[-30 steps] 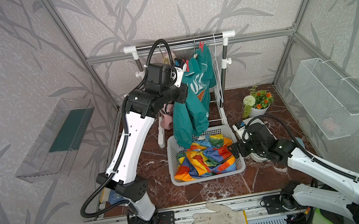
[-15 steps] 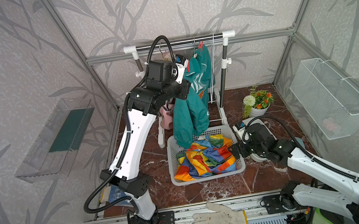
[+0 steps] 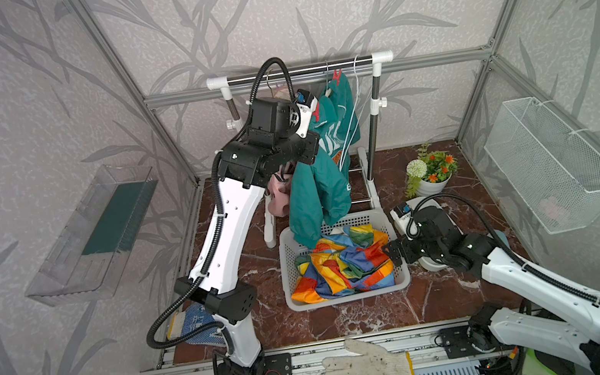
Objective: Remove the clothespins securing jackets to the hanger
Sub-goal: Pick up the hanger from the clothesline.
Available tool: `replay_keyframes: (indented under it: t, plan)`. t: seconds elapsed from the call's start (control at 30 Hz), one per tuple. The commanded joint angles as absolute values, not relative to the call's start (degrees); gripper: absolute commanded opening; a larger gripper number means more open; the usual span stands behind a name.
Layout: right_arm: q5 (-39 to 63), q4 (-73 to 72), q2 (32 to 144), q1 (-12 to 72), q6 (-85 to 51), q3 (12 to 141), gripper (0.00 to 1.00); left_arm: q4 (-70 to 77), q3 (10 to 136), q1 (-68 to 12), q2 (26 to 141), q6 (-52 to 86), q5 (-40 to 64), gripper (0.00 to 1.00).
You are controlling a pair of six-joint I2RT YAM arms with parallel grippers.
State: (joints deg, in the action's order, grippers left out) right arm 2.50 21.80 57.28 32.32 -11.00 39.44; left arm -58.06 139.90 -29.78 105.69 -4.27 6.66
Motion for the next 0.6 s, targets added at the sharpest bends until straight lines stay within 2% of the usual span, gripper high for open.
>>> replay_keyframes:
  t: [0.0, 0.1, 0.4, 0.57]
  plan:
    - [1.85, 22.96, 55.86, 31.87, -10.64, 39.08, 0.99, -59.29, 141.59, -29.88, 106.24, -5.03, 8.31, 0.00]
    - [1.83, 23.03, 55.64, 31.75, -10.70, 38.97, 0.99, -57.75, 141.41, -29.88, 105.43, -4.15, 7.93, 0.00]
    - [2.30, 22.84, 55.20, 31.74, -11.30, 38.54, 0.99, -43.33, 135.85, -29.89, 97.73, 0.15, -1.84, 0.00]
    - [3.02, 21.74, 55.19, 31.66, -11.76, 38.47, 0.99, -36.61, 134.41, -30.03, 94.64, 0.31, -3.08, 0.00]
